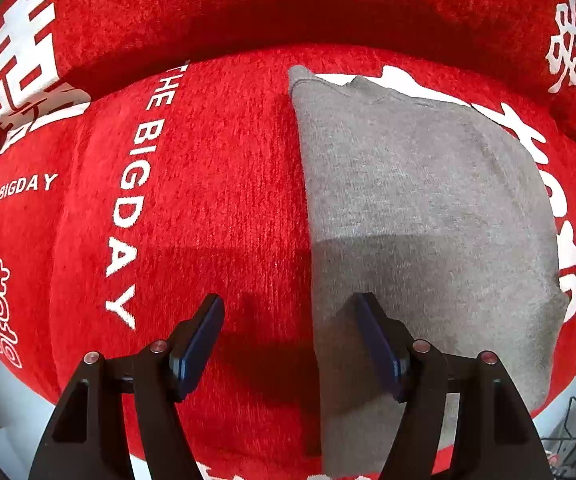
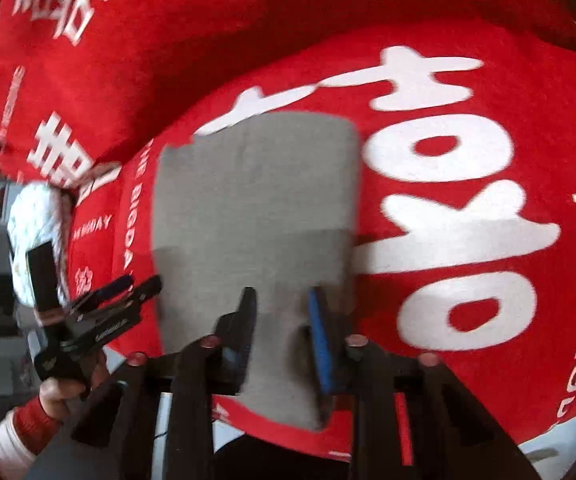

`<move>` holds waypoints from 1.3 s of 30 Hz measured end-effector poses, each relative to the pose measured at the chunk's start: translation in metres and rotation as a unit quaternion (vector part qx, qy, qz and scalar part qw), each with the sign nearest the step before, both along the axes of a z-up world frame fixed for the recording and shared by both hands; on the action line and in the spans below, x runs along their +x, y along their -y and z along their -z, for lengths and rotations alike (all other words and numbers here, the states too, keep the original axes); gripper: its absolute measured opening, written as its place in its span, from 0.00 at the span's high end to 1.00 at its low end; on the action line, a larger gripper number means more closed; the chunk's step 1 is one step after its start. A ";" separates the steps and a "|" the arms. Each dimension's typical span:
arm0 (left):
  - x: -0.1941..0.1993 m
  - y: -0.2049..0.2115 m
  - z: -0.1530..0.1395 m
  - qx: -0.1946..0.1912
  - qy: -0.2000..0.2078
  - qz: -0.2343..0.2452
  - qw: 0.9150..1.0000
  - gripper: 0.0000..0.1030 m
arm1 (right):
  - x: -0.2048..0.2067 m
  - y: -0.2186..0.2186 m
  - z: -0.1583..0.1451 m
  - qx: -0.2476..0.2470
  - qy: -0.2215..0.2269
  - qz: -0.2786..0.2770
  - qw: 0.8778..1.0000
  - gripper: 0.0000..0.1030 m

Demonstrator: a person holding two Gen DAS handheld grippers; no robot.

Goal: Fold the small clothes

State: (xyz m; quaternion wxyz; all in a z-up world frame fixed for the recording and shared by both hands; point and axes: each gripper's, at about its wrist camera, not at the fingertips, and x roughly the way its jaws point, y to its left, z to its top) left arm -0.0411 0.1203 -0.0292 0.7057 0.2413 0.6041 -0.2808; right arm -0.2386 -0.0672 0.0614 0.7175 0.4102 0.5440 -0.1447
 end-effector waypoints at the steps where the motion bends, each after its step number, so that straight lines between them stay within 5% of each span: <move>1: -0.001 0.000 -0.001 0.002 0.001 0.001 1.000 0.32 | 0.004 -0.008 0.002 0.002 -0.005 -0.011 1.000 0.86; 7: -0.006 -0.005 -0.007 0.007 -0.007 -0.006 1.000 0.32 | 0.003 -0.037 0.052 -0.011 -0.102 -0.049 0.993 0.99; 10: -0.007 -0.007 -0.008 0.011 -0.013 -0.009 1.000 0.32 | -0.010 -0.030 0.056 0.014 -0.094 -0.012 0.995 0.97; 39: -0.056 -0.031 0.007 0.084 -0.095 0.009 0.992 0.32 | -0.040 -0.041 0.027 0.025 -0.141 0.013 0.990 0.96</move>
